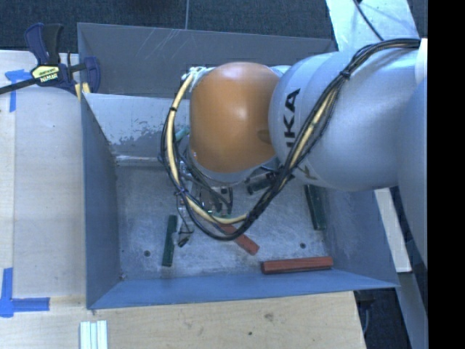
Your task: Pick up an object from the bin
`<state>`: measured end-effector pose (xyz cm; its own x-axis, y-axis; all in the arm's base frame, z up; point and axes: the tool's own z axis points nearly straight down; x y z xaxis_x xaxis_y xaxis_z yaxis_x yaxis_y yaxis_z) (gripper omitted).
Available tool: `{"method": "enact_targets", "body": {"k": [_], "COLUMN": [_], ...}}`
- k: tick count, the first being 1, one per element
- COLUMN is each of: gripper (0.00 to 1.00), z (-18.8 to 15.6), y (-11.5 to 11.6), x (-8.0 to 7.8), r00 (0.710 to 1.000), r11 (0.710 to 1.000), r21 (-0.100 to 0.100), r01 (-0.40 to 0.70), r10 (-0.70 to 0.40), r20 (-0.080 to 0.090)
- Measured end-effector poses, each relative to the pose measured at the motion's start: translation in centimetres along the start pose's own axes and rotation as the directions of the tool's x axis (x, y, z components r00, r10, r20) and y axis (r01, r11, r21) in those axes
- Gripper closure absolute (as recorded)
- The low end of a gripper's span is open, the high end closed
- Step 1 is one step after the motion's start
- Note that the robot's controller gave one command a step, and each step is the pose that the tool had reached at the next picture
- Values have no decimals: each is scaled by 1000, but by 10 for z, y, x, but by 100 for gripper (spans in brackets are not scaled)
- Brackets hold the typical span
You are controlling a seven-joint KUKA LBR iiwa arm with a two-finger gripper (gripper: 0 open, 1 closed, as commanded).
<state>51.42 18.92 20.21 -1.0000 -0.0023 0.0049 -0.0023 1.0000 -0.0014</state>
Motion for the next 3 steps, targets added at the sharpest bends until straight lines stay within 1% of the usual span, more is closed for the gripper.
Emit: {"method": "enact_targets", "body": {"k": [1, 2, 3], "gripper": [0, 0, 100], "z": [135, 126, 126], "y": [-61, 19, 16], "x": [-24, -11, -11], "r00": [958, 876, 879], "r11": [958, 876, 879], "r21": [1, -1, 1], "r01": [287, 483, 477], "r10": [-287, -483, -477], "r20": [2, 11, 9]}}
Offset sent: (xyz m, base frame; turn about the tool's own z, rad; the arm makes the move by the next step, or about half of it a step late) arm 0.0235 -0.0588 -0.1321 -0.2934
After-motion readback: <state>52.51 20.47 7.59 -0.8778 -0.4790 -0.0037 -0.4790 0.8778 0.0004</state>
